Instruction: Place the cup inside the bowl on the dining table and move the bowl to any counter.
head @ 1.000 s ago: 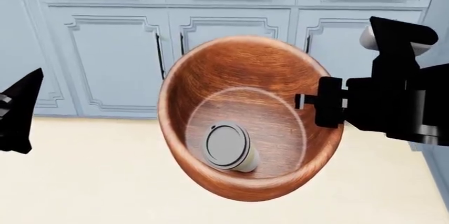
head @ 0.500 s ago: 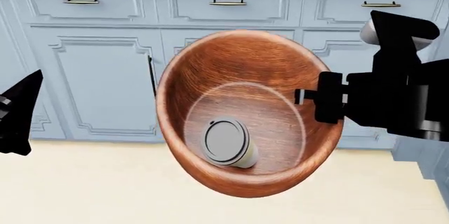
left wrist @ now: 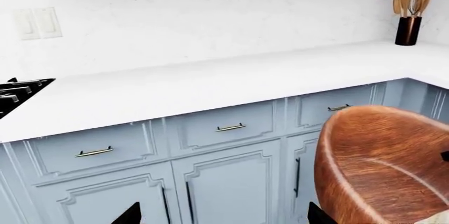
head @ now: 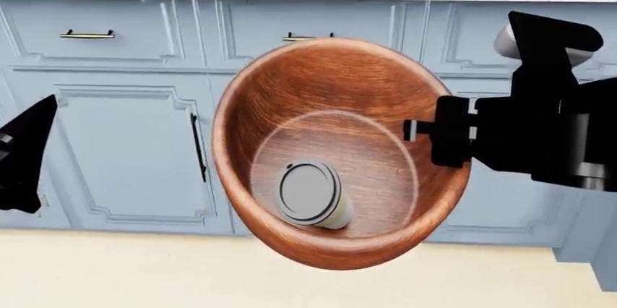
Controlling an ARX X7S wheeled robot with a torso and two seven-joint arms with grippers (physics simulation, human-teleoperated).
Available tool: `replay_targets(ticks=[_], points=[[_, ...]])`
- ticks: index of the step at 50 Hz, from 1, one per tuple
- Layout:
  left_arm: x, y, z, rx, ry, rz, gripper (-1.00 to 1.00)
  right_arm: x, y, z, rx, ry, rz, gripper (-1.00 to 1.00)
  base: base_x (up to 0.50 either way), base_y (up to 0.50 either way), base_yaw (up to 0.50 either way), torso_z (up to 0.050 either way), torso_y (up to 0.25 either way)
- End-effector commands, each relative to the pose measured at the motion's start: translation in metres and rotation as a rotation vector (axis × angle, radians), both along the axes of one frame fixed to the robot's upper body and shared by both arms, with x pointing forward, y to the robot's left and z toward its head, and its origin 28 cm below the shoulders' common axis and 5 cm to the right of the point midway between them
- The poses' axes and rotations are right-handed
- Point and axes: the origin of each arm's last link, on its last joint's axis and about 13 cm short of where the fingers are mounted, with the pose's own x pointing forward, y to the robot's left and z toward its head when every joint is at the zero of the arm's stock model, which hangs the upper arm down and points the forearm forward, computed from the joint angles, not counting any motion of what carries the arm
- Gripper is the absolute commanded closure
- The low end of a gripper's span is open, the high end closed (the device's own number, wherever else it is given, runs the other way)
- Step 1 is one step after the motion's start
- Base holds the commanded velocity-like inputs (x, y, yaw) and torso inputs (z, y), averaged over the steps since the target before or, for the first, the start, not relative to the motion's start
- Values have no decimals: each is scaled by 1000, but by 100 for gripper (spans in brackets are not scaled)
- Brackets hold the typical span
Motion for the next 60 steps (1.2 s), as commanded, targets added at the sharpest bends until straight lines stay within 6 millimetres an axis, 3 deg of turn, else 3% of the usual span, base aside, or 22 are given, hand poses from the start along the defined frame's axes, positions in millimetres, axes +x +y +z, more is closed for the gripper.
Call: replay_targets(ticks=[1,60], points=[[-2,2,1,2,0,-2,-100,0,3,6,43,-24,22,100,500,6,0,0,0],[3,-2,-3,-4,-1,-7,-100,3,7,15,46,-43,34,100,499,6,0,0,2]])
